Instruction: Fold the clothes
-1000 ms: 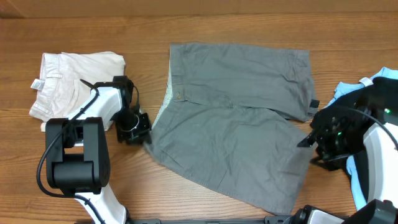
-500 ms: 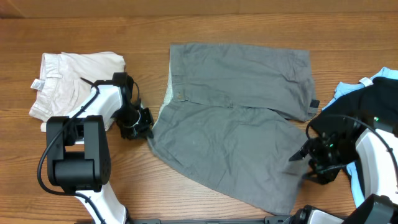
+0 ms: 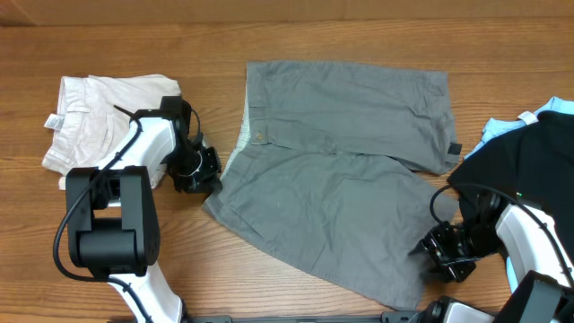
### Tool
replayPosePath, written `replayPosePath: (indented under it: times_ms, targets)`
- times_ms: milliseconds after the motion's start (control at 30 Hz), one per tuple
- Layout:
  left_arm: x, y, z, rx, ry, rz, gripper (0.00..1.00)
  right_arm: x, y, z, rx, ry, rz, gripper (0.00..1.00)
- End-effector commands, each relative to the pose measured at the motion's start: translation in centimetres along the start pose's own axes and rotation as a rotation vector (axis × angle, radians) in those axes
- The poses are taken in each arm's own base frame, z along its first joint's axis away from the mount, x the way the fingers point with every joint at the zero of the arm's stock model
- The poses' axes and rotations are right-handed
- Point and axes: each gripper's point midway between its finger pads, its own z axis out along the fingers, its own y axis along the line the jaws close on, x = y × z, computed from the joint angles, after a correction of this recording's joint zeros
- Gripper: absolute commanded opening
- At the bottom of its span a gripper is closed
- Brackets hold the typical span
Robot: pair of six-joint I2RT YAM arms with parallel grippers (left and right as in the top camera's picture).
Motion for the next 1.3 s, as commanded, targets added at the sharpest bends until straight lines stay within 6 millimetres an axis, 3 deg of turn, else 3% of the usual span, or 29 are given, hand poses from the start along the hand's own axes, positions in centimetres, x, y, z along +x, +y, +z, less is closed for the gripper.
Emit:
replayPosePath:
  times_ms: [0,67,100,133,200,267,400,500,600,700,800,867,900,933,1033,1133,1267]
  targets:
    - [-0.4,-0.5,0.0,0.019,0.001,0.004,0.19,0.0,0.2,0.0,-0.007,-0.005,0.030,0.25]
    - [-0.4,-0.5,0.0,0.021,-0.001,0.005,0.19,0.1,-0.1,0.1,0.004,-0.002,0.036,0.25]
    - [-0.5,-0.5,0.0,0.020,-0.001,0.005,0.19,0.1,-0.4,0.2,0.016,-0.004,0.054,0.40]
    - [-0.4,-0.5,0.0,0.021,-0.001,0.005,0.19,0.1,-0.4,0.3,0.015,-0.003,0.061,0.47]
    - [-0.4,-0.5,0.0,0.021,-0.001,0.006,0.20,-0.6,0.1,0.4,-0.010,-0.025,0.048,0.49]
    - [-0.4,-0.5,0.0,0.021,-0.001,0.013,0.21,-1.7,1.5,0.2,-0.073,-0.064,0.016,0.35]
    - [-0.5,-0.7,-0.2,0.028,-0.002,0.032,0.27,-4.2,6.8,-1.2,-0.310,-0.157,-0.153,0.14]
    - [-0.5,-1.0,-0.7,0.033,0.004,0.035,0.43,-5.6,11.4,-3.7,-0.524,-0.241,-0.304,0.07]
    - [-0.8,-2.9,-2.2,0.107,0.006,0.111,0.48,-5.8,15.2,-6.6,-0.706,-0.304,-0.469,0.05]
    - [-1.1,-6.6,-4.9,0.257,-0.016,0.287,0.48,-5.1,17.4,-8.3,-0.806,-0.335,-0.599,0.05]
    - [-2.7,-9.2,-7.2,0.276,-0.107,0.418,0.41,-4.4,18.4,-8.8,-0.836,-0.343,-0.663,0.06]
    - [-5.0,-10.8,-8.2,0.232,-0.228,0.502,0.29,-3.8,18.7,-8.5,-0.838,-0.327,-0.684,0.06]
    - [-6.1,-11.4,-8.5,0.199,-0.283,0.532,0.18,-3.4,18.8,-8.4,-0.840,-0.313,-0.693,0.06]
    - [-7.1,-11.9,-8.6,0.168,-0.334,0.556,0.04,-2.9,18.9,-8.2,-0.842,-0.294,-0.705,0.06]
    - [-9.0,-14.5,-8.8,0.140,-0.461,0.643,0.04,-0.7,19.3,-7.6,-0.843,-0.237,-0.755,0.06]
    - [-10.5,-16.9,-8.4,0.126,-0.554,0.728,0.04,2.1,20.1,-7.0,-0.828,-0.233,-0.921,0.08]
    - [-11.9,-17.4,-5.3,0.088,-0.553,0.740,0.04,5.2,21.6,-6.4,-0.787,-0.263,-1.114,0.11]
